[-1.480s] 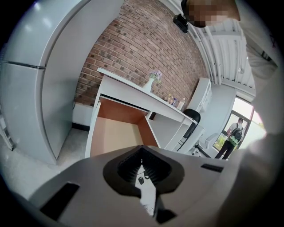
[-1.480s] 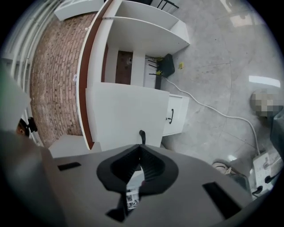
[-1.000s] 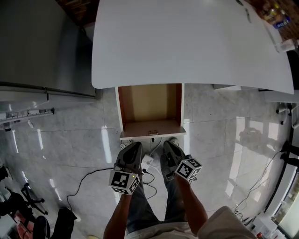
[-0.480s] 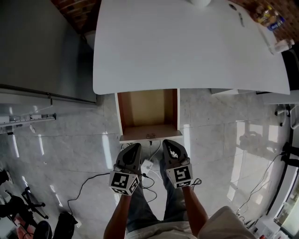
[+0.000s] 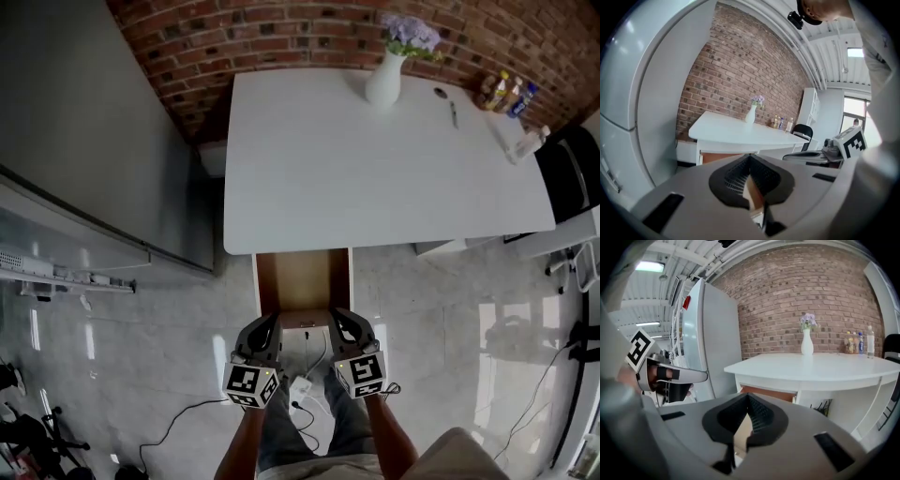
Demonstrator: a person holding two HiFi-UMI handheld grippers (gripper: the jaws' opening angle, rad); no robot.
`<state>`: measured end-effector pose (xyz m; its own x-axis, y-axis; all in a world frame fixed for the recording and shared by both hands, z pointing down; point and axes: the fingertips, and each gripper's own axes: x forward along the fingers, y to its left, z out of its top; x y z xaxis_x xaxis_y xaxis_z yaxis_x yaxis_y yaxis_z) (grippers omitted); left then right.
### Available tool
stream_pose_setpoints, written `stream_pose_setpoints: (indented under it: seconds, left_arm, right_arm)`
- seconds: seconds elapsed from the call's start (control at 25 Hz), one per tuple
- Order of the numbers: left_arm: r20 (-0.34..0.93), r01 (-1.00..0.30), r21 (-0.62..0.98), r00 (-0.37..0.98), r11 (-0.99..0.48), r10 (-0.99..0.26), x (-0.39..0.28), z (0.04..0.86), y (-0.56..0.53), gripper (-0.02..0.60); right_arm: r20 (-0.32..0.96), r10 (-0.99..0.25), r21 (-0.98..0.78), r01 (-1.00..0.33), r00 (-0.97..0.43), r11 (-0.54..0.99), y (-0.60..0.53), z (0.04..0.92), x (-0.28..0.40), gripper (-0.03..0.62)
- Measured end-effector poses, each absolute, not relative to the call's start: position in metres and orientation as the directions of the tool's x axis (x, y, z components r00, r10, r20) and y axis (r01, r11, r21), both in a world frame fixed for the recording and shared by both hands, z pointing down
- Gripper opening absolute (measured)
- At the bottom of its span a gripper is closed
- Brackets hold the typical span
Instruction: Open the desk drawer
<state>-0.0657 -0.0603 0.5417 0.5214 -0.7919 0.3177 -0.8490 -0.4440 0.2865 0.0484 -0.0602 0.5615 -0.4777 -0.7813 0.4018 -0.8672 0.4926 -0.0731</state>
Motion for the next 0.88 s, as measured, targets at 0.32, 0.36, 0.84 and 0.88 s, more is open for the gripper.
stream_pose_setpoints:
  seconds: [0.32, 0.36, 0.84, 0.88]
  left_arm:
    - [0.132, -0.858, 0.169, 0.507, -0.484, -0.852, -0.066, 0.401, -0.122, 0.012]
    - [0.114, -0.858, 0.159, 0.508, -0.489, -0.854, -0.065, 0.382, -0.125, 0.012]
    - [-0.025, -0.864, 0.011, 0.504, -0.504, -0.864, -0.056, 0.223, -0.151, 0.012]
    - [-0.018, -0.863, 0.003, 0.505, -0.505, -0.863, -0.053, 0.223, -0.149, 0.012]
  right_arm:
    - [0.213, -0.824, -0.017, -0.845, -0.525, 0.534, -0.123, 0.419, 0.034, 0.017]
    - [0.193, -0.828, -0.012, -0.845, -0.527, 0.535, -0.127, 0.399, 0.033, 0.017]
    - [0.009, -0.848, 0.056, -0.846, -0.530, 0.530, -0.156, 0.232, 0.036, 0.017]
    - [0.014, -0.847, 0.055, -0.845, -0.532, 0.532, -0.154, 0.231, 0.037, 0.017]
